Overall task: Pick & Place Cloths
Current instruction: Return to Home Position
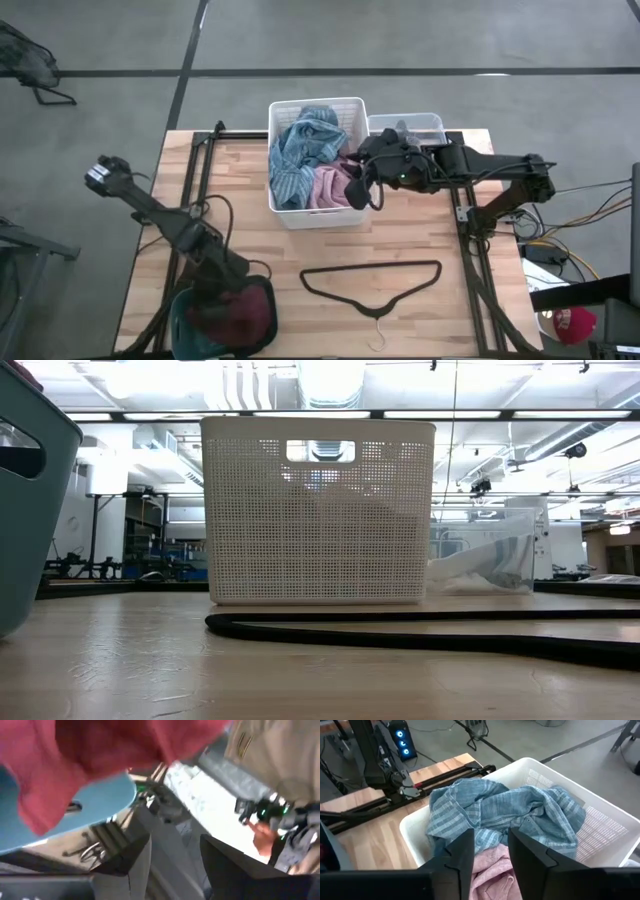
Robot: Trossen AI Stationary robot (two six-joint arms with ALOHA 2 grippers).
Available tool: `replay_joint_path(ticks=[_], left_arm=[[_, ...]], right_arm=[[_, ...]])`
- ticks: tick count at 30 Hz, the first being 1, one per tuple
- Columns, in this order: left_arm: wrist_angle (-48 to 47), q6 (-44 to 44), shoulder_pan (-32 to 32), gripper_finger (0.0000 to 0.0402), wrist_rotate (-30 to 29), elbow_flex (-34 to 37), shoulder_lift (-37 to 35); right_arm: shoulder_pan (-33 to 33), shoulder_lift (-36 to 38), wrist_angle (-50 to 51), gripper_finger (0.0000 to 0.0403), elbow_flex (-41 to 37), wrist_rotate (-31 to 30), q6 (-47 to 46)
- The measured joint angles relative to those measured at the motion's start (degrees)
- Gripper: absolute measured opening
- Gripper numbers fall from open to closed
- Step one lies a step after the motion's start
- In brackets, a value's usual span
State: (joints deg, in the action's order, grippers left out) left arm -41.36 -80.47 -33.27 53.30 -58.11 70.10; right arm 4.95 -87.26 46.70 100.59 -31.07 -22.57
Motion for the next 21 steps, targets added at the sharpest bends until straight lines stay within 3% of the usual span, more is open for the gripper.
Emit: replay_joint_path(ticks=[3,8,13,16,18,21], left_arm=[[-0.65,3.54,0.0,0.0173,-0.95,0.02,-1.76],[-0.68,5.8,2.54,0.0162,-9.18,-0.21,-5.52],[0.4,14.08,7.1,0.0133,-28.69,-0.13,-9.1],[5.9,20.58,10.55,0.0098,-41.95,0.01,-10.7],[12.36,24.89,12.99,0.0065,-49.0,0.07,-11.57],[22.9,32.07,16.73,0.0014,-53.98,0.07,-12.79]], right_arm=[[0.0,-1.06,-0.72,0.0098,-0.01,0.02,0.09],[-0.02,-2.27,-0.21,0.0069,-0.01,2.48,0.8],[-0.02,-0.23,-1.2,0.0023,-0.01,0.97,7.34],[-0.26,2.72,-2.57,0.0012,0.0,0.17,13.06],[-0.77,4.04,-2.66,0.0009,0.03,2.89,14.81],[-2.32,4.65,-2.37,0.0008,-0.32,10.87,13.16]])
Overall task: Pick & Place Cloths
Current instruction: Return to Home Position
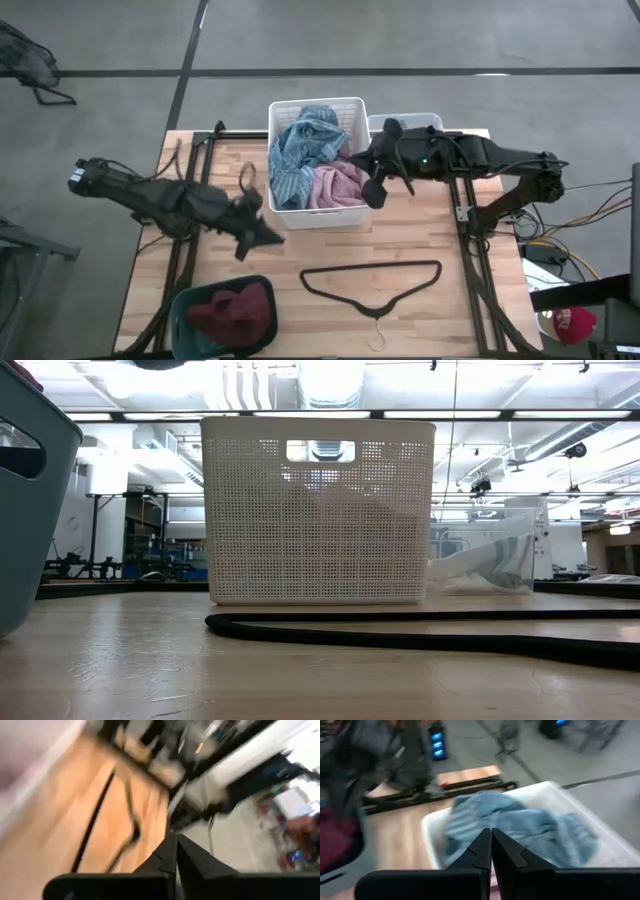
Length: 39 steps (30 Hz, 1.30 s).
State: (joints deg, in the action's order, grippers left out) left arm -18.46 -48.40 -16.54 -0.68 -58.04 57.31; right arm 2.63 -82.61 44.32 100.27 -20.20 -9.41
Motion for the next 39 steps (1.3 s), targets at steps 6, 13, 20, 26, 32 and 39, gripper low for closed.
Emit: replay_joint_path(ticks=[6,13,20,26,32,39], left_arm=[[4.62,24.46,5.51,0.0009,-0.38,-0.37,-4.11],[3.25,32.15,5.71,0.0013,-13.22,0.24,-11.68],[-0.38,36.09,5.62,0.0014,-15.49,0.24,-18.9],[-15.63,42.94,5.62,0.0014,-22.41,0.24,-22.61],[-14.32,47.38,5.67,0.0014,-26.01,2.29,-23.39],[-5.94,49.2,5.62,0.0014,-25.94,11.13,-27.13]], right_arm=[[-0.93,3.71,2.5,0.0008,-0.11,1.2,1.11],[-0.88,11.36,1.47,0.0008,-2.89,6.96,0.83],[-0.96,20.4,2.25,0.0008,-9.49,3.65,-0.67],[-0.91,26.09,3.07,0.0008,-10.12,0.56,-0.5],[-0.96,32.45,-0.31,0.0008,-19.6,1.12,5.22],[-0.91,44.15,-12.85,0.0008,-38.86,2.21,5.81]])
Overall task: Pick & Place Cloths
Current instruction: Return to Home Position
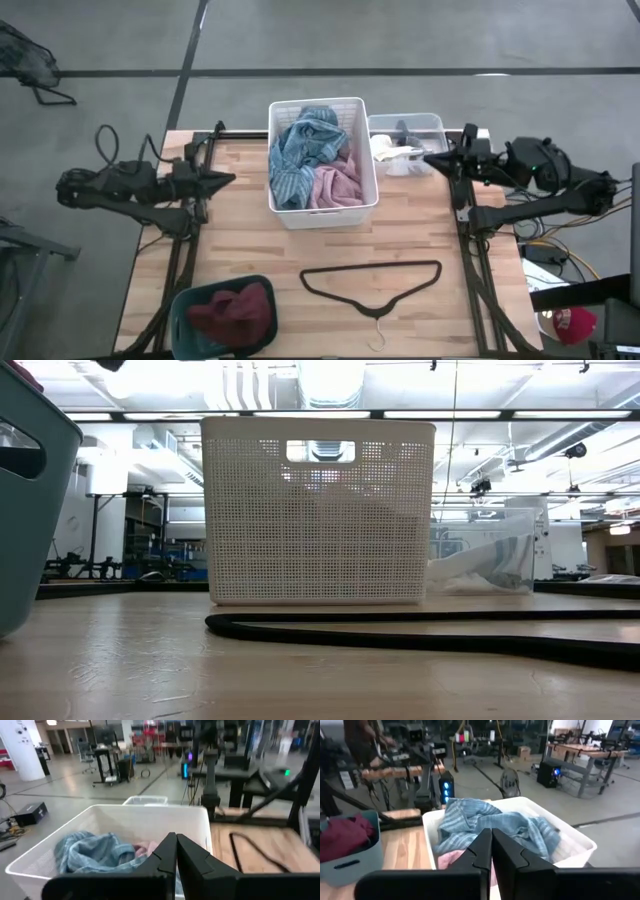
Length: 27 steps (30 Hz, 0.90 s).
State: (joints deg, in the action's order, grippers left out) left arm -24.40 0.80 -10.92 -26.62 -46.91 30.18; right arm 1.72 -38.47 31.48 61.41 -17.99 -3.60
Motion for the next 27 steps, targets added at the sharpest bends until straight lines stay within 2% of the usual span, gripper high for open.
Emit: replay_joint_path(ticks=[7,17,27], left_arm=[[16.11,0.61,0.0,0.0014,-0.03,12.0,-5.5],[30.16,-1.27,0.0,0.0013,0.11,26.88,-13.31],[32.16,-4.06,0.0,0.0012,3.43,36.34,-19.65]], right_arm=[[0.0,9.57,-13.88,0.0008,-17.47,0.51,-1.8],[0.02,19.02,-18.47,0.0009,-33.28,3.5,-6.18],[0.02,26.49,-23.9,0.0009,-44.61,3.51,-6.36]])
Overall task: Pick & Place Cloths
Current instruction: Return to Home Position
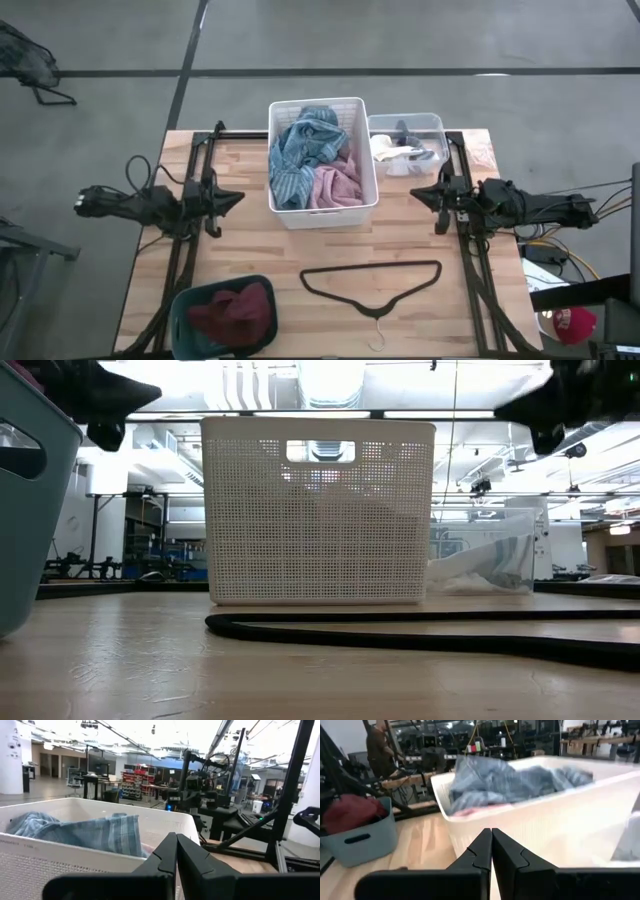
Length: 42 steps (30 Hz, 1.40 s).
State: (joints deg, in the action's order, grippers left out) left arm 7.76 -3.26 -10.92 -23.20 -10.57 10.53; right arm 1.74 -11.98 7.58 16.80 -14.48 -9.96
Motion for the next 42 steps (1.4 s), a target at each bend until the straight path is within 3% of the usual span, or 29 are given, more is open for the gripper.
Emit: replay_joint_path(ticks=[11,17,42], left_arm=[[1.3,-0.2,0.04,0.0012,-1.14,6.6,-8.09],[0.63,-2.55,0.02,0.0012,-1.11,10.06,-9.85],[-0.93,-5.15,0.0,0.0012,-1.73,9.97,-9.17]], right_arm=[[-0.02,7.91,-19.56,0.0009,-15.87,-0.02,-0.77],[0.0,8.94,-14.01,0.0009,-16.29,1.54,-2.68],[-0.02,8.78,-13.8,0.0008,-16.29,1.03,-2.51]])
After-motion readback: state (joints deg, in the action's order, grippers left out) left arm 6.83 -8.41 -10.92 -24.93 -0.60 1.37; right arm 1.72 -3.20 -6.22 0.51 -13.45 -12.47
